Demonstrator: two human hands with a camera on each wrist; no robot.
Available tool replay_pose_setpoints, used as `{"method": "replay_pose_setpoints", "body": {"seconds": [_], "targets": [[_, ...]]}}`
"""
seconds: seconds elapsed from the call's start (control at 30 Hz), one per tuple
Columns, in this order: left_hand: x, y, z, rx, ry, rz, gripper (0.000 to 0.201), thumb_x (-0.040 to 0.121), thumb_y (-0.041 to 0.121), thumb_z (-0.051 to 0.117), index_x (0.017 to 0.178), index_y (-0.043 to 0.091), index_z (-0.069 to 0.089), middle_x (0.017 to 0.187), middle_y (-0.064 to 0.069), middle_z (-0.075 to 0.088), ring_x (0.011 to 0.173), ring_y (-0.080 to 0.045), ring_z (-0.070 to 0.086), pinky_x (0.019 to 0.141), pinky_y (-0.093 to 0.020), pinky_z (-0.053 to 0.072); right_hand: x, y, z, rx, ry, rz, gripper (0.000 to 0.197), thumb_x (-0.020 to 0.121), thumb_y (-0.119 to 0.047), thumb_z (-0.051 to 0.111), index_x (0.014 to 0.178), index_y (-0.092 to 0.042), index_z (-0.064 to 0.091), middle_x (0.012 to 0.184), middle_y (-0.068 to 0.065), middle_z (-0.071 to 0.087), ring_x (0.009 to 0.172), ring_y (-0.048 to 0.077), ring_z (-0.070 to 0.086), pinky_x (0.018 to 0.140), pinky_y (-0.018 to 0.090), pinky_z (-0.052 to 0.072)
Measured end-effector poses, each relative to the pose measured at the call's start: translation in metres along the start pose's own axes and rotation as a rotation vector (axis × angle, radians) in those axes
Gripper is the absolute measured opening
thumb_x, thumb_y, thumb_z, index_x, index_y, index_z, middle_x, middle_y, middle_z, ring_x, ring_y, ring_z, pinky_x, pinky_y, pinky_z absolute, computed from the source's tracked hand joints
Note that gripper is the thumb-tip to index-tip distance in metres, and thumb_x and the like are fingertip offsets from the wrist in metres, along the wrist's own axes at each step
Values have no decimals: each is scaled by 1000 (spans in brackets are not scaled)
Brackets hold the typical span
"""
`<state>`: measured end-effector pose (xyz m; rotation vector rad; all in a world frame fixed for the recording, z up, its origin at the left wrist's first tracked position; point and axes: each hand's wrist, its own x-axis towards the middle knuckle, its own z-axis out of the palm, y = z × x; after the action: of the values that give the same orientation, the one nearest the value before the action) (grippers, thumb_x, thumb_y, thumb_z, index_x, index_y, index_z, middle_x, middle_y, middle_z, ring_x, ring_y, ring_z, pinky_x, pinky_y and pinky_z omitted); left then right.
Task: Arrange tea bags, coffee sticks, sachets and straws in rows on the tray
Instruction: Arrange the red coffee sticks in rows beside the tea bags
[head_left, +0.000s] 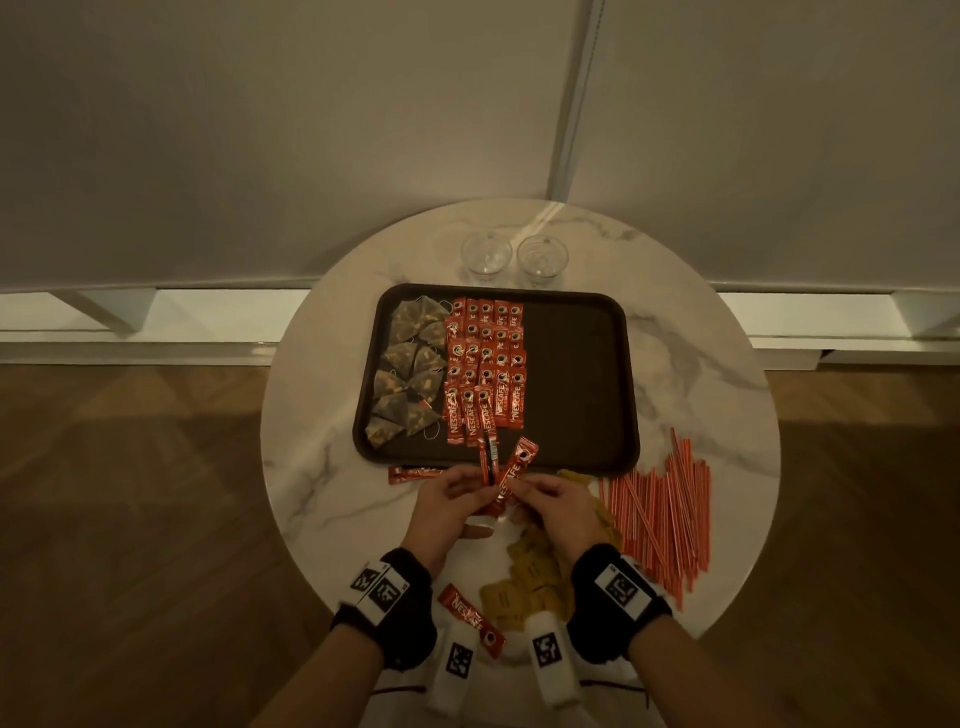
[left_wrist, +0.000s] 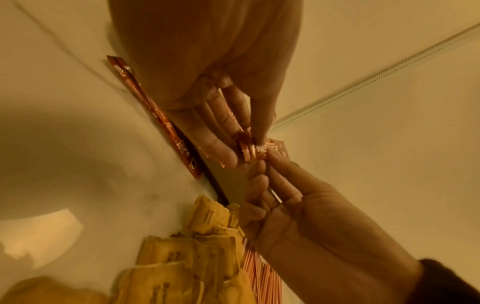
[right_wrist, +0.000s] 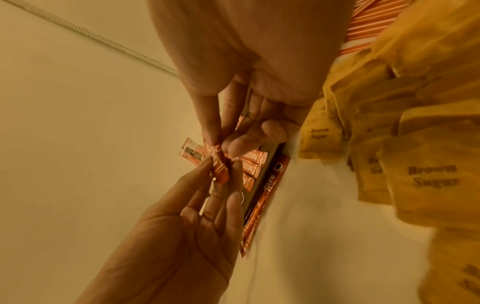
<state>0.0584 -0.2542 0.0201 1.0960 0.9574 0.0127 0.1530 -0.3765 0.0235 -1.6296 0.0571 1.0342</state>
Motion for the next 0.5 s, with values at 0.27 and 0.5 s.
{"method": "replay_pose_setpoints", "body": {"seconds": [0.27, 0.5], "targets": [[23, 2, -24, 61, 137, 45, 17, 88, -4, 61, 90, 8, 73, 99, 4, 72, 94, -8, 65, 78, -20, 50, 53, -18, -26, -137, 112, 38, 6, 87, -14, 70, 88, -8, 72, 85, 13, 74, 57, 14, 63, 56, 23, 53], [38, 20, -39, 41, 116, 36, 18, 93, 2, 56, 98, 10, 72, 88, -10, 76, 71, -19, 73, 61, -25, 55, 105, -38, -16, -468, 147, -8, 11, 82, -14, 76, 90, -9, 70, 84, 4, 72, 52, 10, 61, 53, 20, 50]]}}
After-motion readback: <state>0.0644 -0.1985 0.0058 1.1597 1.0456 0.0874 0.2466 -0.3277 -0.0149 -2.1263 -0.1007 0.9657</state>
